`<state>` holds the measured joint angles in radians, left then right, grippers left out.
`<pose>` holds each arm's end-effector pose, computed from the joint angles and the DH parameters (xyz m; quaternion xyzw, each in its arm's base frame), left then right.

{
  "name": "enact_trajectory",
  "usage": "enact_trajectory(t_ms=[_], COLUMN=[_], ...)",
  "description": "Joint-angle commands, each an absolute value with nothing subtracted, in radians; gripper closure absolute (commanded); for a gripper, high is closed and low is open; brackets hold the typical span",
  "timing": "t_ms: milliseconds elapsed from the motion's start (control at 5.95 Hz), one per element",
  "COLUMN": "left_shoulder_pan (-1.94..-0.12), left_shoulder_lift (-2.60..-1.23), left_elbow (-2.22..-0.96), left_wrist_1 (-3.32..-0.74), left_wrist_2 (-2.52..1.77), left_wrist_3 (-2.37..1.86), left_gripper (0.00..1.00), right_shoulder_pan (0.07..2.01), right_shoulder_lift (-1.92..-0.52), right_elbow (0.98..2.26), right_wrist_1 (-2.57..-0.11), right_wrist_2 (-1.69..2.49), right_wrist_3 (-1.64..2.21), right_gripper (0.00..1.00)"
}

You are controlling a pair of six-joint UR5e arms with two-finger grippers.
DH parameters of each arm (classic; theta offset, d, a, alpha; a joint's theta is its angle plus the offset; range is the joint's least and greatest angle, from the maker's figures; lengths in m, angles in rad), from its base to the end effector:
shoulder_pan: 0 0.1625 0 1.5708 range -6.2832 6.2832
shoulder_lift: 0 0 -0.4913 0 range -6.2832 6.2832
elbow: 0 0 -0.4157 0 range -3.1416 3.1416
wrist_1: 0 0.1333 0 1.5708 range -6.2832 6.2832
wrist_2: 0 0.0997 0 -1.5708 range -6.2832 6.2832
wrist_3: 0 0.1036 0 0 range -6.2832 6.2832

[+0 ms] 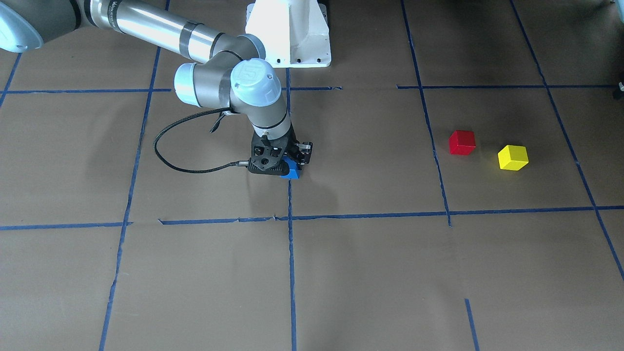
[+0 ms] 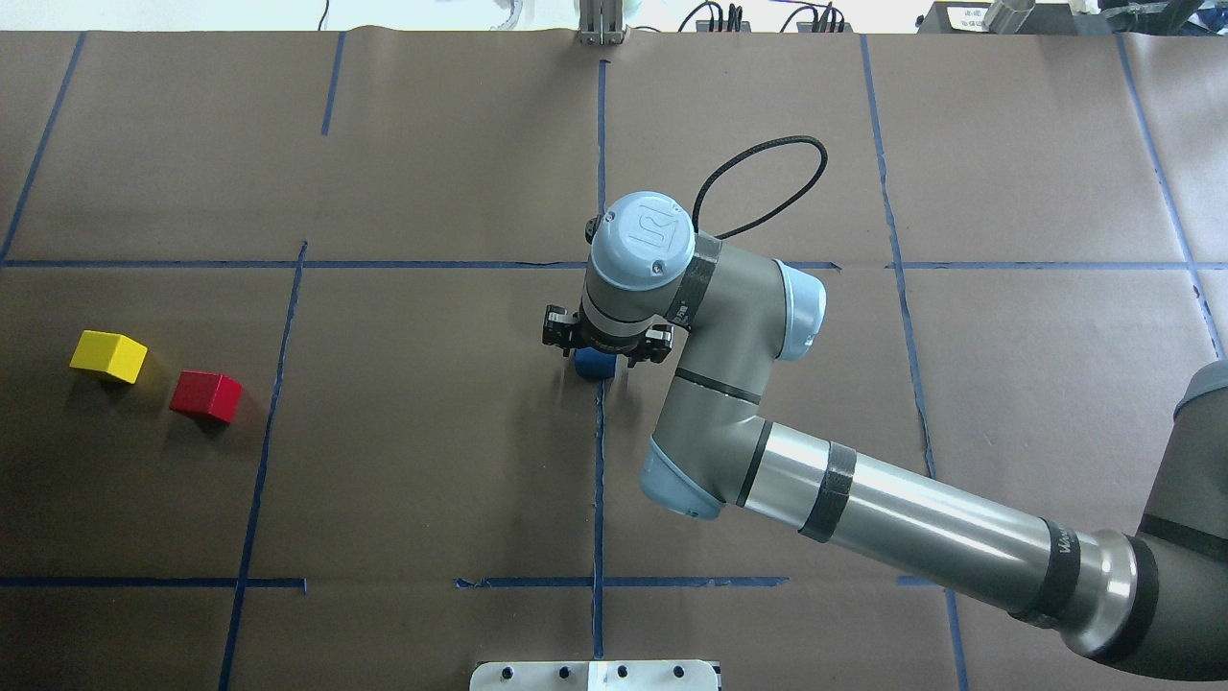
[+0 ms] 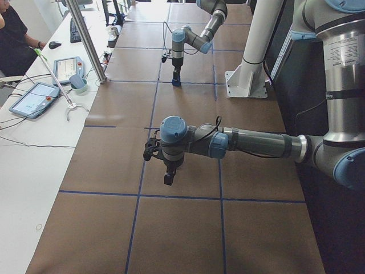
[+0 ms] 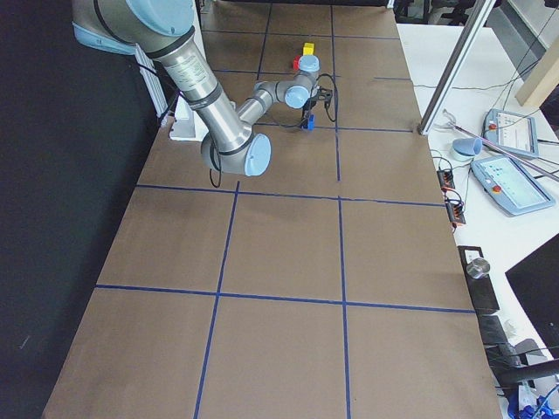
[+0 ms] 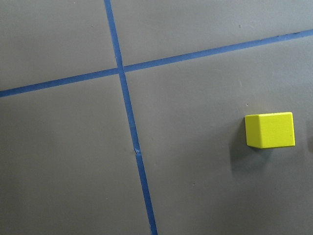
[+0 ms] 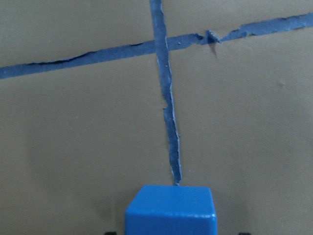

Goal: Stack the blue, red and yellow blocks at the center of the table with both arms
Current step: 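Carry the blue cube to the table center and set it down, then open and raise the right gripper while the left gripper reaches the red cube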

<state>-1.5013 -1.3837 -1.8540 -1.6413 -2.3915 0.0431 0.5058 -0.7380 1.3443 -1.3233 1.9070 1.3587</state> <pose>-0.0273 -0.4354 0.6584 0.0710 0.3985 0.0846 0.9105 -0.6906 -0.4958 0.2453 0.0008 -0.4357 0.0628 0.8979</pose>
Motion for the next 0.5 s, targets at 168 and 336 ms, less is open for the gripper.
enact_trajectory(t_ms=[168,336], left_shoulder_pan=[-1.380,-1.267], left_shoulder_lift=[-1.411,-1.423], left_elbow=[-1.855,-1.850], left_wrist_1=[-1.701,-1.838], left_wrist_2=[-2.388,-2.384], left_wrist_3=[-0.074,-0.276], left_gripper=[0.00,0.00], right_shoulder_pan=[0.585,0.666], right_shoulder_lift=[-0.774,-0.892], right_elbow=[1.565,1.745], right_wrist_1=[-1.475,-1.488], right_wrist_2=[1.971,2.047], right_wrist_3=[1.238,1.227], right_gripper=[0.00,0.00])
